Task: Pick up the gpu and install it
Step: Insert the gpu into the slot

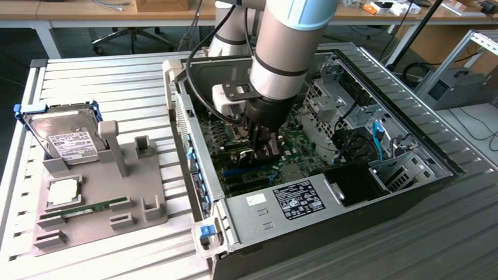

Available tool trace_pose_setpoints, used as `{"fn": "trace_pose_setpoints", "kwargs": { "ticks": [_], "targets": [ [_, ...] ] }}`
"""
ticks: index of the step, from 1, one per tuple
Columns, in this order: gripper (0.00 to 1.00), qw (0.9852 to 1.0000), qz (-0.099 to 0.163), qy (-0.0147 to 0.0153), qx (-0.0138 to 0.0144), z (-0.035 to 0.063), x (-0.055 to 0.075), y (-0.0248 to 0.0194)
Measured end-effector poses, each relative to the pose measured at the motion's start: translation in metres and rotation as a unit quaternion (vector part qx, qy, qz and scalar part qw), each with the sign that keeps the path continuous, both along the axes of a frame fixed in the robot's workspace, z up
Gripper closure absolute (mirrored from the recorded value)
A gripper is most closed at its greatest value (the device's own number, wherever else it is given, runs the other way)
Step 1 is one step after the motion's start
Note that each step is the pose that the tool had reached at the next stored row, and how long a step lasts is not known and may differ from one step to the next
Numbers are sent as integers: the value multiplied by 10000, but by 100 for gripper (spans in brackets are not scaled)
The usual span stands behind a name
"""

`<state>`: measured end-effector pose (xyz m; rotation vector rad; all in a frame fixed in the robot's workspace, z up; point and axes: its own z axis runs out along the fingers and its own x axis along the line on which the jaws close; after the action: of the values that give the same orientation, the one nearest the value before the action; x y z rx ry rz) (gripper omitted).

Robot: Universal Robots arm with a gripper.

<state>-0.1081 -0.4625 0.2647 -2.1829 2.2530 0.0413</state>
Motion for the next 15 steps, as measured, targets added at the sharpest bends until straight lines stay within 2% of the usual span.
{"fn": "trace_pose_setpoints", "kwargs": {
  "ticks": [11, 15],
  "targets": [
    [72, 10000, -5, 0, 0, -28, 0, 0],
    [72, 10000, -5, 0, 9, -34, 0, 2]
  ]
}}
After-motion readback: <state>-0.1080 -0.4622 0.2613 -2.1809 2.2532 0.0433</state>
